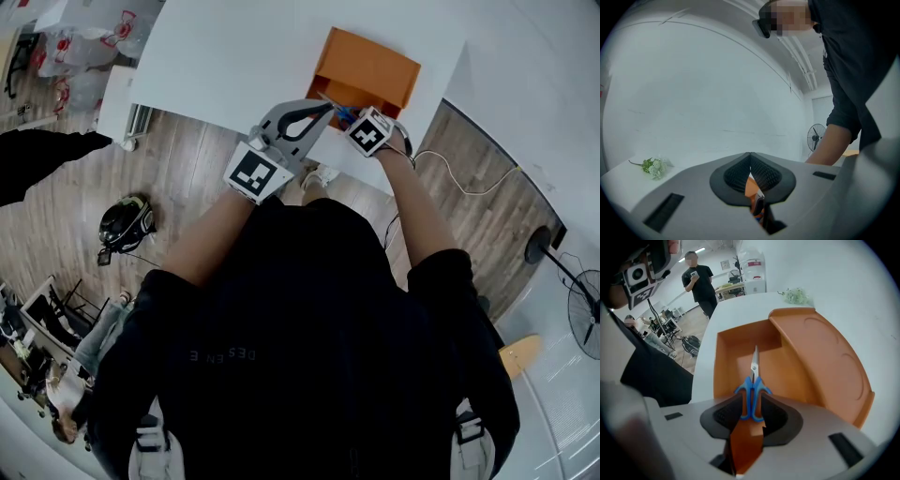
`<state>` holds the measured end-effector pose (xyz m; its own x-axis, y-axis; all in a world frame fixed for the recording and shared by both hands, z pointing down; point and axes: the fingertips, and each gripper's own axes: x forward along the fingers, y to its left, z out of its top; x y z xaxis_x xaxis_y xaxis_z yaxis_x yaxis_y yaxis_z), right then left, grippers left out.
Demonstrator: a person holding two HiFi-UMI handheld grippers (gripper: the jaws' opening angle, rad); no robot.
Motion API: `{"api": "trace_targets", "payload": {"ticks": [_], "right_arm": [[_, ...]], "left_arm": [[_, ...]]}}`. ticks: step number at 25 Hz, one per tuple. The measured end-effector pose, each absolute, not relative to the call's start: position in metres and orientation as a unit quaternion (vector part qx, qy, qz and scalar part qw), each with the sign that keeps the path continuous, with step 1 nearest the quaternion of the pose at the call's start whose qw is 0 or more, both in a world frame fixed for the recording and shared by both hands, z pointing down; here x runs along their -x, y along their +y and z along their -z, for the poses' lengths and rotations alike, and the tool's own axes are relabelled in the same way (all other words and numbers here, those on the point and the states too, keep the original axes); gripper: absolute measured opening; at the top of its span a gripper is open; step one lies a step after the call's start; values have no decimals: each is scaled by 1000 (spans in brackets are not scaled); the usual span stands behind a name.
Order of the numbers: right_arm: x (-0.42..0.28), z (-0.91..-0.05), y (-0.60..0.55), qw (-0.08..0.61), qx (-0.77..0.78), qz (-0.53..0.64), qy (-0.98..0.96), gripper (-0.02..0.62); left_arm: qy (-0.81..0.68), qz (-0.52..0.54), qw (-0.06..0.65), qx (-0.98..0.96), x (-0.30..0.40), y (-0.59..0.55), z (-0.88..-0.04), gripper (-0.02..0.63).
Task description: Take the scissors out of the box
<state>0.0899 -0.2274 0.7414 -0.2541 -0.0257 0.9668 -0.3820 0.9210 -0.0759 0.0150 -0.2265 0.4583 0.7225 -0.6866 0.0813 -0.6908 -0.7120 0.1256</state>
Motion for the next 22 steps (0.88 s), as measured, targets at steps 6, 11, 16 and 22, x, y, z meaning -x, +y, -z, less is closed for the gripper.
{"api": "trace_targets", "payload": {"ticks": [6, 11, 16, 22], "right_arm": [[-90, -753, -230, 611, -123, -147, -768, 130], [-90, -758, -231, 632, -115, -118, -758, 115], [-91, -757, -231, 629, -119, -116, -759, 91], [-93, -740, -226, 601, -150, -118, -776, 88]], "left_arm": [[-381, -18, 75, -921, -9, -229, -461, 20], [-385, -29, 67, -920, -5, -225, -462, 20], [-385, -29, 67, -920, -2, -220, -460, 20], [-385, -32, 61, -920, 5, -215, -457, 20]]}}
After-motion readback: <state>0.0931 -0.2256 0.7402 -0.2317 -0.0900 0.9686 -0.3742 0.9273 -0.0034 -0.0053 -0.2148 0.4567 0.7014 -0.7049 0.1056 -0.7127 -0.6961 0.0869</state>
